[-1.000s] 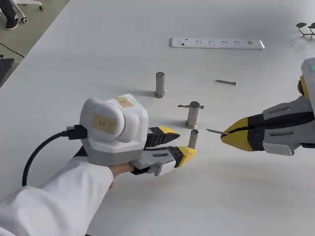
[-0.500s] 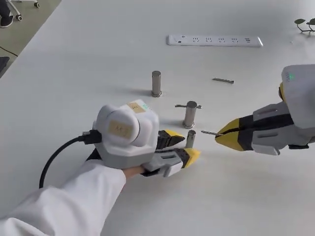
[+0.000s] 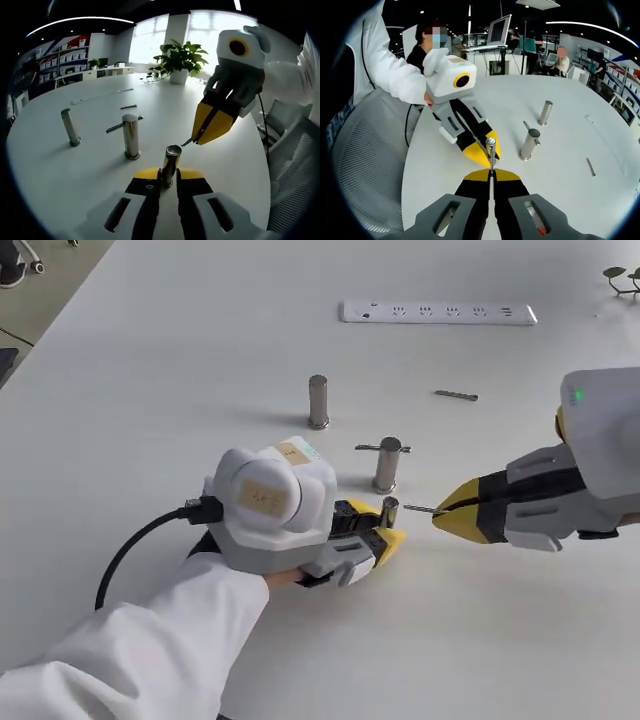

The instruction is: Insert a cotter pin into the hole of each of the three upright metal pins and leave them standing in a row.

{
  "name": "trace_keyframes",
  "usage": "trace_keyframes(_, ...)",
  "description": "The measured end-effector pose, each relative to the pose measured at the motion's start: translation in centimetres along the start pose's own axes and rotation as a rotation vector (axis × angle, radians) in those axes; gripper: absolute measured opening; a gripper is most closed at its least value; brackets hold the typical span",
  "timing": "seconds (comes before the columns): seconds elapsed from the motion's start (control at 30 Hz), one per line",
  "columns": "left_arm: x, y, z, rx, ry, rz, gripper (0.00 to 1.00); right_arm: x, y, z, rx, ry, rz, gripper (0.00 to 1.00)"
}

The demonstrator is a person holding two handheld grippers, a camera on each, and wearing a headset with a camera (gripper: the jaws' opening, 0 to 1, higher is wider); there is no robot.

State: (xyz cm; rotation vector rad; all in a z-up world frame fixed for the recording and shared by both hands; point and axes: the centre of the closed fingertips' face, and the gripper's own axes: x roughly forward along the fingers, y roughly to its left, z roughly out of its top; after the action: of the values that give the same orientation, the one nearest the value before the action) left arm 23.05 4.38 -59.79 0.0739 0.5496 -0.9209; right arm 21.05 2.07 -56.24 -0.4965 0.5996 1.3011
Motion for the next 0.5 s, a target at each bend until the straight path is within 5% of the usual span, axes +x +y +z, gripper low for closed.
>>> trace_keyframes(0.5, 0.13, -0.09, -0.06, 0.094, 0.017, 0.012, 0.07, 0.11, 0.18, 0.25, -0.012, 0.002, -0.002, 0.0)
